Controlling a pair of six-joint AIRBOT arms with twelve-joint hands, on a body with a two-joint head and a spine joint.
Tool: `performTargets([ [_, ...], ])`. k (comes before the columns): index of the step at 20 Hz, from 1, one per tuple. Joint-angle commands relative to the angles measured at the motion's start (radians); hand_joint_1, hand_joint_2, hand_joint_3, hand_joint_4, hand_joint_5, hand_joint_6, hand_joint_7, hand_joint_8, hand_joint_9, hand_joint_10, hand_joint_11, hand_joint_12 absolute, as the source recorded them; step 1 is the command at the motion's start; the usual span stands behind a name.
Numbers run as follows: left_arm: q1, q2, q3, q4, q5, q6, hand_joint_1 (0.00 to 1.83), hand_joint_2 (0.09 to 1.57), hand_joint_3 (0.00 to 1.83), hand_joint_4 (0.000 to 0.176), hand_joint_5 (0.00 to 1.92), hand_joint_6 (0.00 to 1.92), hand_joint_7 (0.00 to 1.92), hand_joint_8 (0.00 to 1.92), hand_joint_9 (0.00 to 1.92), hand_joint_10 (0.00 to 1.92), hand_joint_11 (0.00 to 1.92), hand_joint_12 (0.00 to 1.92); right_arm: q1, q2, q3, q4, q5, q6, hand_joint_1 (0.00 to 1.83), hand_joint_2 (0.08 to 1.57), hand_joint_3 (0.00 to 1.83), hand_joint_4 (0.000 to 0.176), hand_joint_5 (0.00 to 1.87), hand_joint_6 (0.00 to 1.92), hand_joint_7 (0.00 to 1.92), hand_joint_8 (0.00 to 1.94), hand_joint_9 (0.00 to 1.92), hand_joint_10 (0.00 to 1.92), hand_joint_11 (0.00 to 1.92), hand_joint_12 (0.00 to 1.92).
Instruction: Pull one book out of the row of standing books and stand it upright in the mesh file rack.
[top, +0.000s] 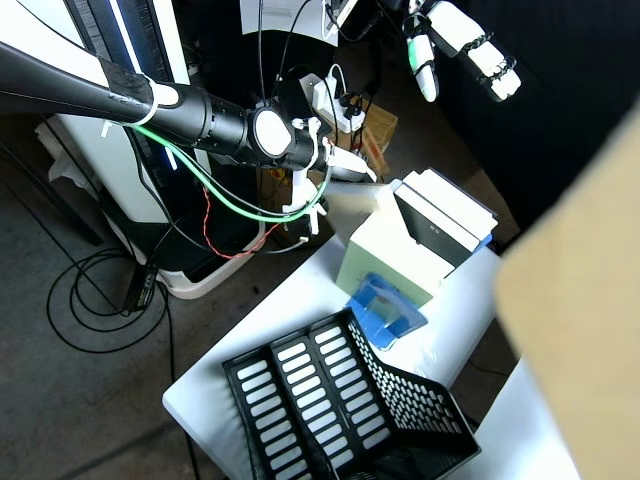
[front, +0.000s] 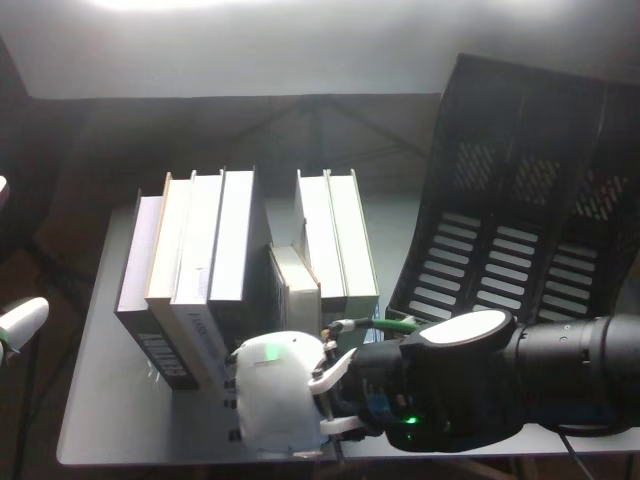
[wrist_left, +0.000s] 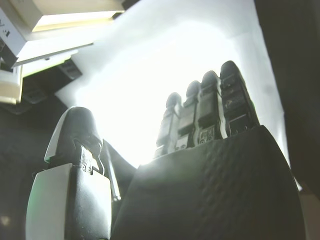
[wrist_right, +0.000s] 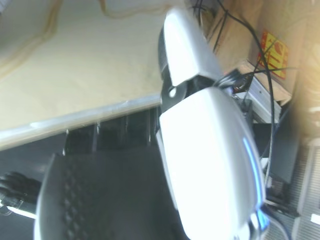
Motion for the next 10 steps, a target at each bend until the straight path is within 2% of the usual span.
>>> performTargets([
  [1, 0.000, -0.002, 0.007, -0.004, -0.127, -0.002, 0.39, 1.28, 0.00, 0.058, 0.00, 0.00, 0.00, 0.00, 0.00, 0.00, 0.00, 0.00, 0.001, 0.012, 0.007, 0.015, -0.014, 0.008, 1.20, 1.14, 0.00, 0.000, 1.08, 0.87, 1.01, 1.94, 0.97, 1.92, 1.04, 1.92],
  [3, 0.000, -0.002, 0.008, -0.004, -0.127, -0.002, 0.39, 1.28, 0.00, 0.060, 0.00, 0.00, 0.00, 0.00, 0.00, 0.00, 0.00, 0.00, 0.001, 0.012, 0.011, 0.015, -0.013, 0.004, 1.21, 1.08, 0.00, 0.000, 1.14, 0.75, 1.04, 1.94, 1.03, 1.92, 1.04, 1.92],
  [4, 0.000, -0.002, 0.009, -0.003, -0.127, -0.002, 0.39, 1.27, 0.00, 0.066, 0.00, 0.00, 0.00, 0.00, 0.00, 0.00, 0.00, 0.00, 0.001, 0.012, 0.011, 0.013, -0.013, -0.001, 1.21, 1.07, 0.00, 0.000, 1.15, 0.74, 1.09, 1.94, 1.05, 1.92, 1.10, 1.92],
  [5, 0.000, -0.002, 0.009, -0.003, -0.127, -0.002, 0.38, 1.27, 0.00, 0.073, 0.00, 0.00, 0.00, 0.00, 0.00, 0.00, 0.00, 0.00, 0.001, 0.012, 0.012, 0.009, -0.013, -0.001, 1.21, 1.05, 0.00, 0.000, 1.21, 0.65, 1.04, 1.94, 1.03, 1.92, 1.09, 1.92],
  [6, 0.000, -0.002, 0.009, -0.002, -0.127, -0.002, 0.38, 1.27, 0.00, 0.074, 0.00, 0.00, 0.00, 0.00, 0.00, 0.00, 0.00, 0.00, 0.001, 0.012, 0.013, 0.009, -0.013, -0.001, 1.22, 1.04, 0.00, 0.000, 1.23, 0.63, 1.03, 1.94, 1.01, 1.92, 1.04, 1.92],
  [7, 0.000, -0.002, 0.009, -0.002, -0.127, -0.002, 0.38, 1.27, 0.00, 0.075, 0.00, 0.00, 0.00, 0.00, 0.00, 0.00, 0.00, 0.00, 0.001, 0.012, 0.014, 0.006, -0.013, -0.001, 1.20, 1.08, 0.00, 0.000, 1.12, 0.80, 1.02, 1.94, 0.98, 1.92, 1.01, 1.92],
  [8, 0.000, -0.002, 0.009, -0.002, -0.127, -0.002, 0.36, 1.27, 0.00, 0.066, 0.00, 0.00, 0.00, 0.00, 0.00, 0.00, 0.00, 0.00, 0.001, 0.012, 0.013, 0.004, -0.012, -0.001, 1.19, 1.10, 0.00, 0.000, 1.05, 0.91, 1.00, 1.94, 0.99, 1.92, 1.00, 1.92],
  [10, 0.000, -0.002, 0.009, -0.002, -0.128, -0.002, 0.36, 1.28, 0.00, 0.064, 0.00, 0.00, 0.00, 0.00, 0.00, 0.00, 0.00, 0.00, 0.001, 0.012, 0.009, -0.011, -0.011, -0.001, 1.20, 1.07, 0.00, 0.000, 1.13, 0.78, 0.99, 1.94, 0.95, 1.92, 1.01, 1.92],
])
